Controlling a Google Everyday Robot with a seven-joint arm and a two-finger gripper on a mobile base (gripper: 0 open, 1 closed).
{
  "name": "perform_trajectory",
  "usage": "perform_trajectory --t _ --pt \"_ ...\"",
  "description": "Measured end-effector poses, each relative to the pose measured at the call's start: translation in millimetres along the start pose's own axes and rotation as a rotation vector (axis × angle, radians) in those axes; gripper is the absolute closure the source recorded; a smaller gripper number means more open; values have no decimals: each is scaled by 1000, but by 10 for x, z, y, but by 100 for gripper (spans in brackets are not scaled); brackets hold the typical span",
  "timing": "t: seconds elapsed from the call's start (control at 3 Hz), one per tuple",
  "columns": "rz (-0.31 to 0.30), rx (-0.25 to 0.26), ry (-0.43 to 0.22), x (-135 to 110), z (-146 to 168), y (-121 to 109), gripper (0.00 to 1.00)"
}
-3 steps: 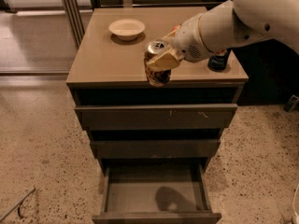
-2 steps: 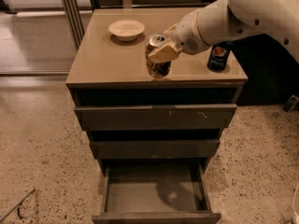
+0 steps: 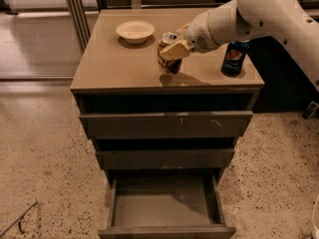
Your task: Pick orange can from bottom drawer and place on counter
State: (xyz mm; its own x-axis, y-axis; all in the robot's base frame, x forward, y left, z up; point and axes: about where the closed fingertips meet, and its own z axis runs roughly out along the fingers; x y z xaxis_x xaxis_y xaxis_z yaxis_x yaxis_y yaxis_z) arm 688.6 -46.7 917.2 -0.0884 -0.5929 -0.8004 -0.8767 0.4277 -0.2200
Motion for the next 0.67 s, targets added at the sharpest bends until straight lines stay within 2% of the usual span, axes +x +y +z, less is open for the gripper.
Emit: perform_trajectory --t 0.67 --pt "101 -32 35 256 187 -181 100"
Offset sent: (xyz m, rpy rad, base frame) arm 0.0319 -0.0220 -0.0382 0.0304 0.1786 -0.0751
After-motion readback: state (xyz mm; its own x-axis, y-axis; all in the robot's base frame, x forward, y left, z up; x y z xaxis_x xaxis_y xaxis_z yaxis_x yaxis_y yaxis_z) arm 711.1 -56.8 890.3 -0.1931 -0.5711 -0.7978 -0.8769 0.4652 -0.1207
